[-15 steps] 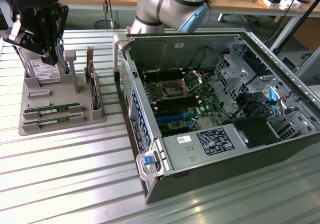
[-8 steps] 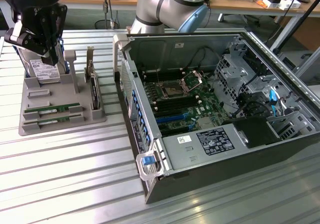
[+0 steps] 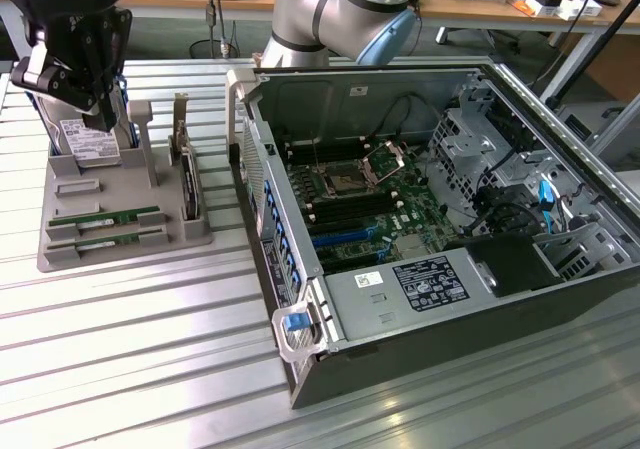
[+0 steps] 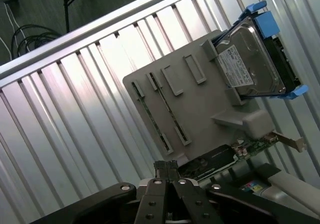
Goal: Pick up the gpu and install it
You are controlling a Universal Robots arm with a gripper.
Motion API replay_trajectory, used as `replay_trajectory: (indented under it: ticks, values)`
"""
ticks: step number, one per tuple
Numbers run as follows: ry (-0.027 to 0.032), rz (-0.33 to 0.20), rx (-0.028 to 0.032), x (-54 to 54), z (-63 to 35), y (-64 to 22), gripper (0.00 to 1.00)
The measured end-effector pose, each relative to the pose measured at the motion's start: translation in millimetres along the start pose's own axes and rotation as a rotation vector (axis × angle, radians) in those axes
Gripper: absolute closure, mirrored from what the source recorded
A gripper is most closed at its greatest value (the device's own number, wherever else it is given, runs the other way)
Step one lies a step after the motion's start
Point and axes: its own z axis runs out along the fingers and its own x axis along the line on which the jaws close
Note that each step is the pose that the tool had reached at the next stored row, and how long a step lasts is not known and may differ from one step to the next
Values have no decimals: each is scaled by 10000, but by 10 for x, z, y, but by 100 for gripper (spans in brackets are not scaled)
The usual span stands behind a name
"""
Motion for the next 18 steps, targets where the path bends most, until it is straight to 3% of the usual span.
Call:
replay_trajectory:
  ticks: [18]
  values:
    - [57,-1279,-32,0,0,0,89]
